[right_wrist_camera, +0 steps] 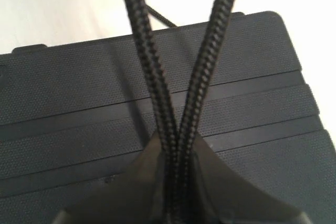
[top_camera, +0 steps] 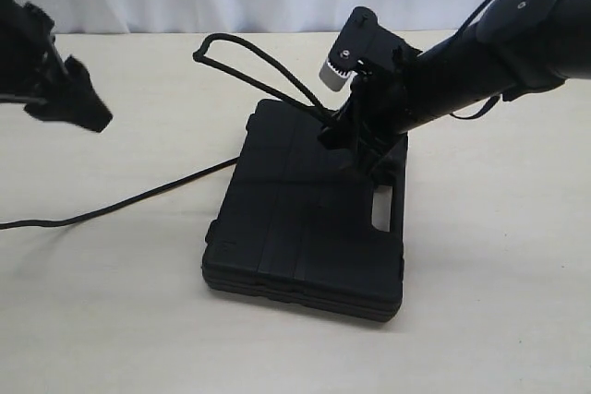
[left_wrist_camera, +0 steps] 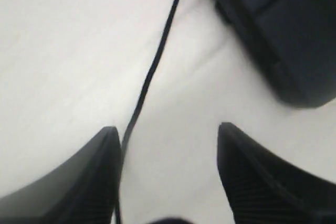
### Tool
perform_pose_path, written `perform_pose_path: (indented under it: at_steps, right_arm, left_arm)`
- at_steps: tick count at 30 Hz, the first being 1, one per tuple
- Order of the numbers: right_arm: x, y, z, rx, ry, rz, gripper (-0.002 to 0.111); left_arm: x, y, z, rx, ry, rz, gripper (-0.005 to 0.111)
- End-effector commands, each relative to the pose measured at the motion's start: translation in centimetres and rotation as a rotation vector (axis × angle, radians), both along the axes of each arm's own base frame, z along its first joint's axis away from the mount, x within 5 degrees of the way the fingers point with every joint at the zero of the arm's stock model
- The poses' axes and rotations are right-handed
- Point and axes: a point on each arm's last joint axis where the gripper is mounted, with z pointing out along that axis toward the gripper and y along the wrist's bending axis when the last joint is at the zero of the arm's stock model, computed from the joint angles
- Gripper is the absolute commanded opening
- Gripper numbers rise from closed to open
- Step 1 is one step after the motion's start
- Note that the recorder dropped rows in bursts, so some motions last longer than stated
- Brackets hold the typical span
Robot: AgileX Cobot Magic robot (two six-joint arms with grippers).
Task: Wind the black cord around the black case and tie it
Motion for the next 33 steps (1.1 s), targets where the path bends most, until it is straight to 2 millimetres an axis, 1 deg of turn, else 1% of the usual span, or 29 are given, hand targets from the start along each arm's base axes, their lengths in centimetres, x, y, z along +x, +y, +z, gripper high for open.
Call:
perform_pose_path:
  at_steps: [1, 4, 5, 8, 10, 14, 16, 21, 25, 28, 30, 33]
  right_arm:
    - [-0.4, 0.1, 0.4, 0.026, 0.024, 0.004, 0.004]
    - [-0.4, 0.1, 0.4, 0.026, 0.024, 0.004, 0.004]
    - [-0.4, 0.1, 0.4, 0.026, 0.024, 0.004, 0.004]
    - [-0.4, 0.1, 0.4, 0.026, 0.024, 0.004, 0.004]
    - [-0.4, 0.1, 0.4, 0.026, 0.024, 0.004, 0.004]
    - [-0.4, 0.1, 0.4, 0.026, 0.024, 0.004, 0.004]
    - [-0.4, 0.1, 0.4, 0.026, 0.024, 0.004, 0.004]
    - [-0.4, 0.1, 0.4, 0.031, 0.034, -0.01, 0.004]
    - [-0.4, 0.1, 0.4, 0.033, 0.037, -0.013, 0.004]
    - [-0.4, 0.1, 0.4, 0.033, 0.037, -0.013, 0.004]
    - [-0.4, 0.1, 0.4, 0.034, 0.042, -0.013, 0.004]
    - [-0.6, 0.2, 0.4, 0.037, 0.058, 0.001, 0.004]
  left_arm:
    - [-1.1, 0.6, -2.9, 0.303, 0.027, -0.046, 0.052]
    - [-1.9, 0.7, -4.7, 0.376, 0.035, -0.104, 0.052]
    - [-2.3, 0.8, -5.5, 0.386, 0.042, -0.119, 0.052]
    - [-3.1, 0.8, -7.0, 0.386, 0.048, -0.122, 0.052]
    - [-3.4, 0.7, -7.6, 0.342, 0.045, -0.037, 0.052]
    - [-3.2, 0.2, -7.6, 0.165, 0.07, 0.337, 0.052]
    - [-3.4, -0.1, -7.5, 0.112, 0.131, 0.434, 0.052]
    - [-4.8, -0.8, -7.6, 0.068, 0.311, 0.474, 0.052]
    - [-5.6, -0.9, -8.1, 0.068, 0.376, 0.48, 0.052]
    - [-6.1, -0.7, -9.6, 0.044, 0.334, 0.565, 0.052]
    - [-6.1, -0.4, -10.7, 0.026, 0.26, 0.604, 0.052]
    - [-6.3, 0.4, -11.5, -0.005, 0.223, 0.695, 0.052]
